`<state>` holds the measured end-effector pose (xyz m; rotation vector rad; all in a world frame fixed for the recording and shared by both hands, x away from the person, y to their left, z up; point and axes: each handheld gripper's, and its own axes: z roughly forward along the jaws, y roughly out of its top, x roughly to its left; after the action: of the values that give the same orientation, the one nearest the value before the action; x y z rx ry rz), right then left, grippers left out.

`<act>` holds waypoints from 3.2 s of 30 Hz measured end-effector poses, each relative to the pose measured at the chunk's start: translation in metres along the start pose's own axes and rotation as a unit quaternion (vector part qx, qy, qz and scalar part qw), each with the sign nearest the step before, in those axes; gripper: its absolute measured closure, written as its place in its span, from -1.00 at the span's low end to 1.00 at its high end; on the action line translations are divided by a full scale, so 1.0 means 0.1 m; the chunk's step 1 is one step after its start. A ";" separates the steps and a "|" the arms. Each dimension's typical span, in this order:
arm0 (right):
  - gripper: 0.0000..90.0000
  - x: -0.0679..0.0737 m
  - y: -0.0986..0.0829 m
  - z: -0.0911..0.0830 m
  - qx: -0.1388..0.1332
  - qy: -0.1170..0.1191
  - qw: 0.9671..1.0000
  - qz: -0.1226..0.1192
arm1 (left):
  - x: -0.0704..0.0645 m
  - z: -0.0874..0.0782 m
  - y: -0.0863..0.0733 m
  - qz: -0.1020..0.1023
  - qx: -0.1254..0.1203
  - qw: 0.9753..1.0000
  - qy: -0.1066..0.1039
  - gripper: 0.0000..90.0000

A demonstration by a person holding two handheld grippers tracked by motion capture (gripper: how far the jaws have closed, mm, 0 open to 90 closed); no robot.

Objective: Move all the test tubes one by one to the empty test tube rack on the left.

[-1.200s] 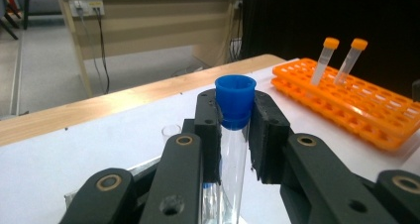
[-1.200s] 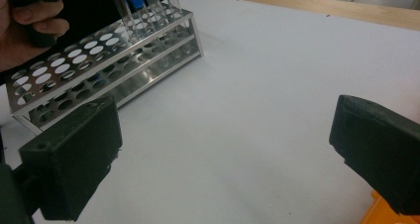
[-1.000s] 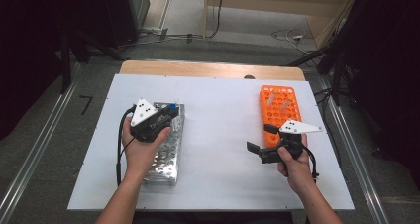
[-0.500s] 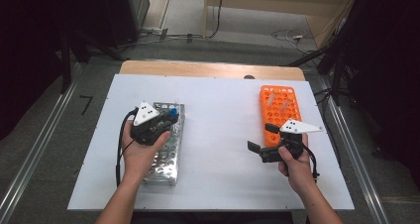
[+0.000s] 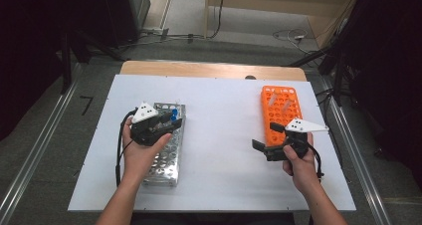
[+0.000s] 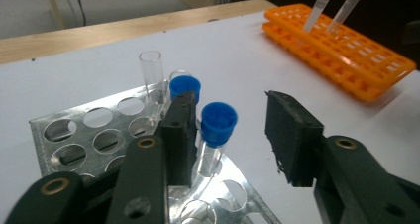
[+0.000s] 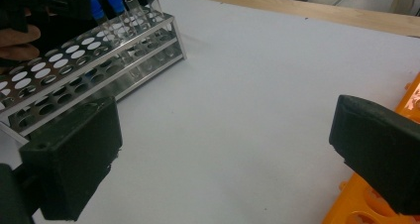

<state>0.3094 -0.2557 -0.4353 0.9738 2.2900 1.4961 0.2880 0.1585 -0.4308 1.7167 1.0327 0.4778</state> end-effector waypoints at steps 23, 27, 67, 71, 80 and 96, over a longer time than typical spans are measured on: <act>-1.00 -0.61 0.12 -0.15 -0.024 -0.070 0.996 0.039 | -0.21 -0.21 -0.03 0.002 -0.052 0.994 -0.097 -1.00; -0.92 -0.79 0.11 -0.14 -0.025 -0.099 0.993 0.053 | -0.24 -0.21 -0.03 0.006 -0.052 0.994 -0.096 -1.00; 0.60 -1.25 0.16 0.31 0.051 -0.225 0.971 0.064 | -0.25 -0.22 -0.03 0.009 -0.049 0.995 -0.085 -1.00; 0.61 -1.22 0.15 0.22 0.024 -0.224 0.973 0.057 | -0.26 -0.22 -0.02 0.013 -0.049 0.995 -0.084 -1.00; 0.61 -0.96 0.28 -0.08 -0.038 -0.164 0.985 0.034 | -0.35 -0.19 0.04 0.027 -0.052 0.994 -0.095 -1.00; 0.60 -0.33 0.20 -0.08 -0.009 -0.038 0.999 0.013 | -0.50 -0.05 0.16 0.058 -0.049 0.989 -0.124 -1.00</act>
<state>0.3379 -0.2773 -0.4197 1.0424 2.2140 1.4617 0.2628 0.1188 -0.4067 1.7042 0.7231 0.3707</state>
